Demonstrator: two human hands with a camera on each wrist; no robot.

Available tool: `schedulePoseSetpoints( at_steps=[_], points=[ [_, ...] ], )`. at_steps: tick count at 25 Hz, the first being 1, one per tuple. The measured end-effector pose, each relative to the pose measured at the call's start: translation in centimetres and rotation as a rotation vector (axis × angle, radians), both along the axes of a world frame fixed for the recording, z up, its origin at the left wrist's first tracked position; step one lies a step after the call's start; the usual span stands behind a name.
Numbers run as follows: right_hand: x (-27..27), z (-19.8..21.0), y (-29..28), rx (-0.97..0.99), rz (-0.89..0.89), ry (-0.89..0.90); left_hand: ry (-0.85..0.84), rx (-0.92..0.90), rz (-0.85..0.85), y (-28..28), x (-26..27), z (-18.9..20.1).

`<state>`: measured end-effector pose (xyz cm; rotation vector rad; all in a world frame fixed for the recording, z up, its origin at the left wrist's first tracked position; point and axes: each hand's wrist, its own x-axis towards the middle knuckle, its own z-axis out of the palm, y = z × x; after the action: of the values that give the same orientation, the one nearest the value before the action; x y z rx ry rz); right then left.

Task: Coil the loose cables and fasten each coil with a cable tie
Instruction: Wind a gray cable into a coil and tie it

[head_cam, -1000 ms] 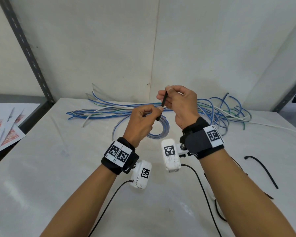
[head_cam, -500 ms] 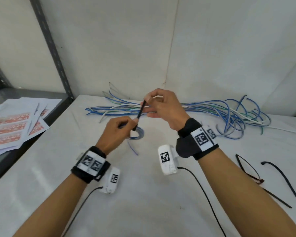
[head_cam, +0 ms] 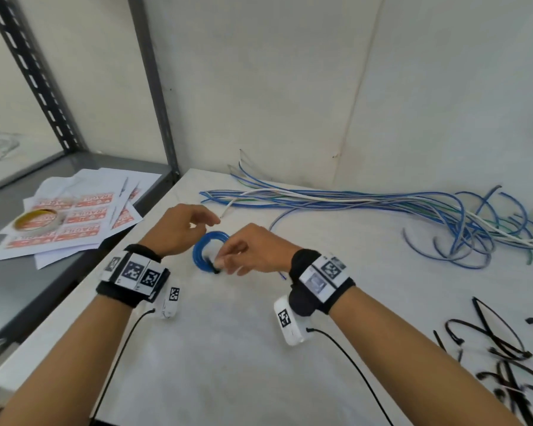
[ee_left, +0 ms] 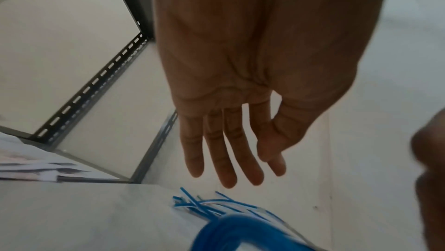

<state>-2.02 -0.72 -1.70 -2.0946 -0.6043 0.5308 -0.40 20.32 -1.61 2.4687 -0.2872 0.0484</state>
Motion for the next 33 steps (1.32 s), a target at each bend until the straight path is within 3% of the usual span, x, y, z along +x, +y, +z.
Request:
schedulePoseSetpoints(
  at_steps=[1, 3, 4, 6, 9, 12, 14, 15, 18, 19, 22, 27, 30, 33],
  points=[
    [0.7, 0.0, -0.9, -0.07, -0.095, 0.011, -0.018, -0.03, 0.007, -1.2, 0.3, 0.3],
    [2.0, -0.3, -2.9, -0.43, -0.328, -0.153, -0.035, -0.07, -0.004, -3.8, 1.1, 0.7],
    [2.1, -0.7, -3.6, -0.612, -0.367, -0.203, -0.033, -0.088, -0.014, -5.1, 1.6, 0.8],
    [1.8, -1.6, -4.3, -0.773, -0.312, -0.168, -0.005, -0.093, -0.03, -7.4, 2.7, 0.9],
    [2.4, -2.1, -4.9, -0.651, -0.316, -0.119, 0.03, 0.032, -0.018, -10.0, 3.5, 1.4],
    [2.2, 0.1, -7.0, -0.18, -0.393, 0.0, 0.018, 0.11, 0.059, -12.0, 3.6, 2.4],
    [0.7, 1.8, -8.2, 0.083, -0.341, 0.035, 0.057, 0.158, 0.109, -13.4, 3.8, 2.4],
    [-0.1, 2.3, -8.5, 0.134, -0.298, 0.009, 0.107, 0.079, 0.12, -14.1, 3.6, 2.5],
    [-1.9, 2.5, -9.6, 0.183, -0.242, -0.045, 0.331, -0.544, 0.043, -16.2, 2.3, 3.2],
    [-1.9, 2.3, -10.0, 0.19, -0.235, -0.052, 0.334, -0.648, -0.018, -16.8, 1.6, 3.8],
    [-1.6, 3.3, -12.7, 0.191, -0.327, -0.051, 0.209, -0.771, -0.21, -17.8, 0.1, 5.4],
    [2.2, 1.2, -19.2, 0.106, -0.982, -0.294, 0.036, -0.788, -0.465, -18.1, -1.4, 7.4],
    [3.9, -0.7, -21.5, -0.097, -0.986, -0.31, 0.0, -0.959, -0.525, -18.2, -2.4, 8.8],
    [4.7, -2.1, -22.3, -0.16, -0.908, -0.339, 0.039, -1.266, -0.643, -17.7, -3.3, 10.4]
  ],
)
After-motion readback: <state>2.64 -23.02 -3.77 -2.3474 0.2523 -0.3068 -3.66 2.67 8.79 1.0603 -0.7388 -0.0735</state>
